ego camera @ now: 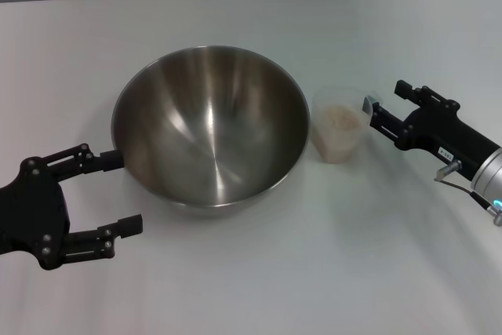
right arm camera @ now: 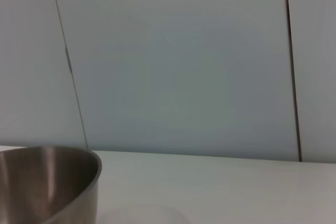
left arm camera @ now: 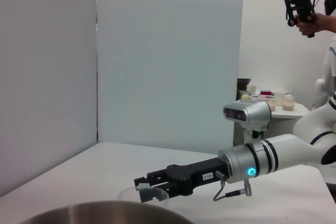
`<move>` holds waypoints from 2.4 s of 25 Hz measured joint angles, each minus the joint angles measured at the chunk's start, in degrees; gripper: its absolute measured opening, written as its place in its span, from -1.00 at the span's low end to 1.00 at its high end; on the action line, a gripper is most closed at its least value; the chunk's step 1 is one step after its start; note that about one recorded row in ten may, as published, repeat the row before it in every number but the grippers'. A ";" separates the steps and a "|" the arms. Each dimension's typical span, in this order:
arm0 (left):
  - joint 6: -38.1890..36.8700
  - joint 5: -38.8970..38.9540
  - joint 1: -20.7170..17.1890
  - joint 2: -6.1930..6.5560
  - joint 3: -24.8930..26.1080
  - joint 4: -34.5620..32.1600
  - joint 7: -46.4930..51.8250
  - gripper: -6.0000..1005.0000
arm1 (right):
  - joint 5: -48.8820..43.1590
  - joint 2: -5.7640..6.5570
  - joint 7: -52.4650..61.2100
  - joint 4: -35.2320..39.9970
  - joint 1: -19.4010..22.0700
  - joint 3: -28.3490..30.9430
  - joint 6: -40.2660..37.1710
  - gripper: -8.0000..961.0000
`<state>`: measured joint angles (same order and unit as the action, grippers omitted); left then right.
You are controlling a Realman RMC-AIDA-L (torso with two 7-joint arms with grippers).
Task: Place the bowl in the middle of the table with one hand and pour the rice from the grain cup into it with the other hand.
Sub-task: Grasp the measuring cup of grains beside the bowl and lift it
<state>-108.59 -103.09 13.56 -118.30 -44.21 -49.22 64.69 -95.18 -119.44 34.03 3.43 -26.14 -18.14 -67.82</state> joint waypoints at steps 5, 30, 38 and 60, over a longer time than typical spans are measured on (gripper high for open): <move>0.24 -0.01 0.17 0.00 -0.02 0.00 0.00 0.65 | 0.00 0.00 -0.02 0.00 -0.18 0.10 0.07 0.27; 0.57 -0.08 0.52 0.00 0.01 0.00 0.00 0.65 | 0.00 -0.04 -5.96 -1.82 -0.58 0.55 -0.16 0.06; 0.57 -0.20 0.41 0.07 0.01 0.00 0.00 0.65 | 0.05 -0.05 -6.00 -2.01 -0.42 0.57 -0.20 -0.36; 0.34 -0.20 0.23 0.10 -0.06 0.00 -0.67 0.65 | 0.09 -0.09 -5.99 -2.98 -0.07 0.57 -0.54 -0.95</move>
<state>-108.25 -103.29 13.79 -118.20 -44.28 -49.21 64.02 -95.09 -119.53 28.04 0.44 -26.21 -17.58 -68.36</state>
